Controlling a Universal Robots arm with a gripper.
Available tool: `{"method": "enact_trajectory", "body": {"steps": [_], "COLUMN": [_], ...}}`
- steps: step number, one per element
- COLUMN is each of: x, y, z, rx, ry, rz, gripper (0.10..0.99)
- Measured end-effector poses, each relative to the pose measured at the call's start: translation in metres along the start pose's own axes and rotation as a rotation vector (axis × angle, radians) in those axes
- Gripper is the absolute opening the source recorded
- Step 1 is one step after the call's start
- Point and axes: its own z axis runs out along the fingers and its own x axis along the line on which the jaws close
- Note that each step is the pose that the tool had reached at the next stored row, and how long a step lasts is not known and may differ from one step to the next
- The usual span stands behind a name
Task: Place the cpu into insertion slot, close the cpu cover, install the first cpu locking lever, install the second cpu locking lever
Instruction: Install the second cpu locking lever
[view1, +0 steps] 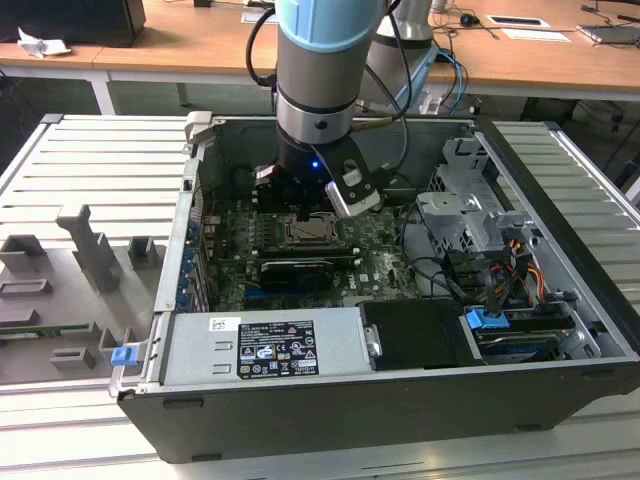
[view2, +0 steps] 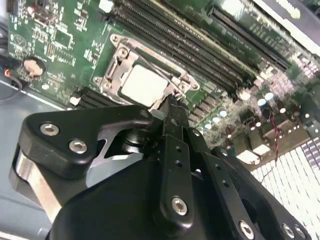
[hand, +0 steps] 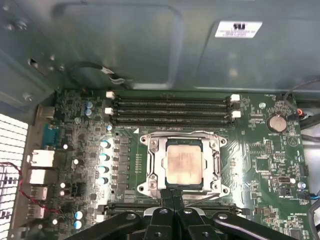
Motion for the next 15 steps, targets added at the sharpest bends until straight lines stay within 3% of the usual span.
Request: {"method": "enact_trajectory", "body": {"steps": [5, 10, 12, 15], "x": [-0.0001, 0.0081, 0.0126, 0.0128], "y": [-0.0136, -0.0167, -0.0174, -0.0186], "z": [0.0077, 0.0177, 0.0208, 0.0244], "rx": [-0.001, -0.002, -0.008, -0.024], "ry": [-0.0006, -0.0005, -0.0002, -0.0004], "rz": [0.002, 0.002, 0.000, 0.000], "gripper": [0.106, 0.106, 0.106, 0.106]}}
